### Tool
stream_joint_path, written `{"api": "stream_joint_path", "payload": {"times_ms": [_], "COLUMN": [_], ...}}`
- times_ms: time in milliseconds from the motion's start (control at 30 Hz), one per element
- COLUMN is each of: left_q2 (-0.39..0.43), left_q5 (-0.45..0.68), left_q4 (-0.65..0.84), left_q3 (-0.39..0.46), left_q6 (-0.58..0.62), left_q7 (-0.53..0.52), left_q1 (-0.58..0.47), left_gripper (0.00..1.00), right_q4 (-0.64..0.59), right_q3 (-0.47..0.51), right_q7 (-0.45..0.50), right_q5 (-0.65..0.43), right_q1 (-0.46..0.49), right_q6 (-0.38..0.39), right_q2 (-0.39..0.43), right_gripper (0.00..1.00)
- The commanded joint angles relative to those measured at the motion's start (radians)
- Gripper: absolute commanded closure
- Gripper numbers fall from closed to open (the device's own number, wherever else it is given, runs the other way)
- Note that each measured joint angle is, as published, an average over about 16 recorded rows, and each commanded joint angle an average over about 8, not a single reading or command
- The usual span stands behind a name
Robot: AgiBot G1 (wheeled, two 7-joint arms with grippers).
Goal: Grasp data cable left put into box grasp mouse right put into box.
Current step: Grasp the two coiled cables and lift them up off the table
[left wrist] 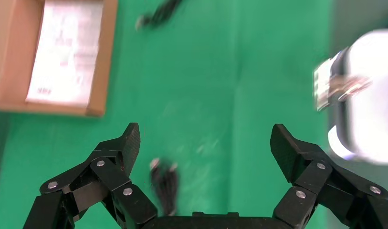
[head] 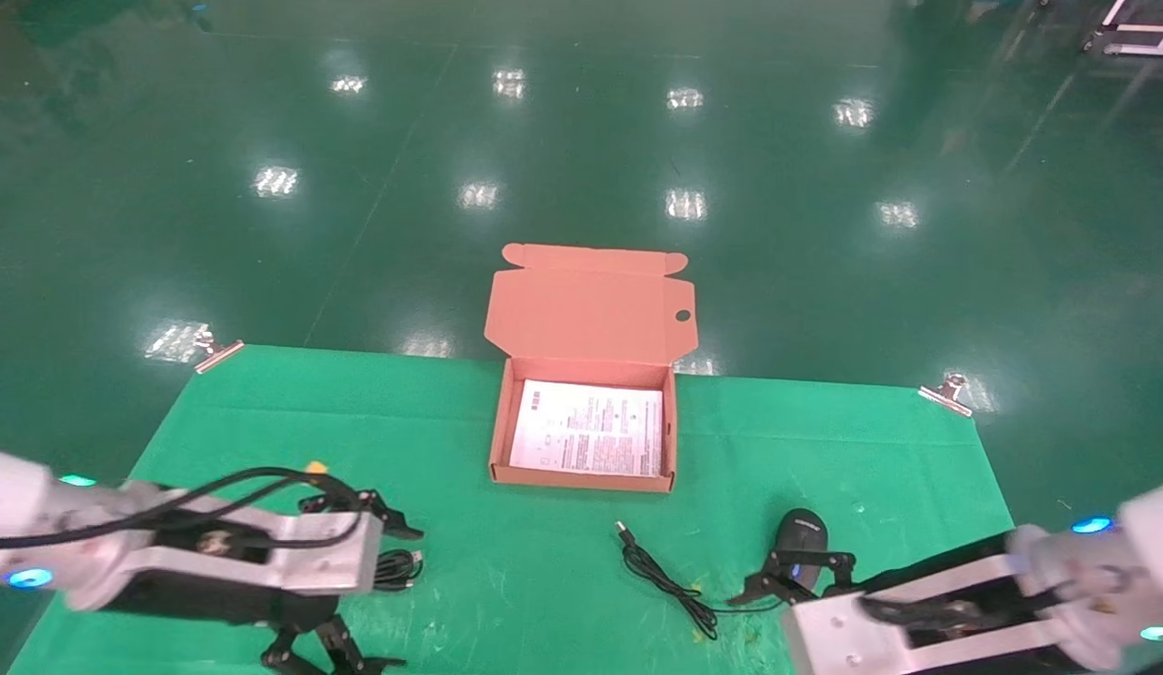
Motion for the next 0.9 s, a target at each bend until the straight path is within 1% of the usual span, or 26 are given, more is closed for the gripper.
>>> {"api": "stream_joint_path", "payload": {"times_ms": [33,200,400,533,633,900], "left_q2": [0.027,0.079,0.128,0.159,0.182,0.242], "left_q5": [0.092,0.252,0.372,0.399,0.402,0.402], "left_q4": [-0.006,0.019,0.105,0.215,0.310,0.524], "left_q3": [0.035,0.095,0.129,0.128,0.121,0.107], "left_q6": [-0.017,-0.063,-0.118,-0.154,-0.185,-0.268], "left_q7": [0.003,-0.039,-0.101,-0.141,-0.152,-0.112], "left_q1": [-0.013,0.000,0.016,0.017,0.013,-0.020], "left_gripper": [0.00,0.00,0.00,0.00,0.00,0.00], "right_q4": [0.000,-0.016,-0.076,-0.134,-0.183,-0.346], "right_q3": [-0.052,-0.112,-0.136,-0.140,-0.141,-0.128], "right_q7": [-0.004,0.011,0.046,0.072,0.088,0.113], "right_q5": [-0.074,-0.215,-0.323,-0.374,-0.401,-0.402], "right_q1": [0.026,0.008,-0.034,-0.059,-0.075,-0.092], "right_q6": [0.006,0.069,0.181,0.261,0.313,0.408], "right_q2": [-0.024,-0.077,-0.130,-0.169,-0.199,-0.283], "right_gripper": [0.00,0.00,0.00,0.00,0.00,0.00]}}
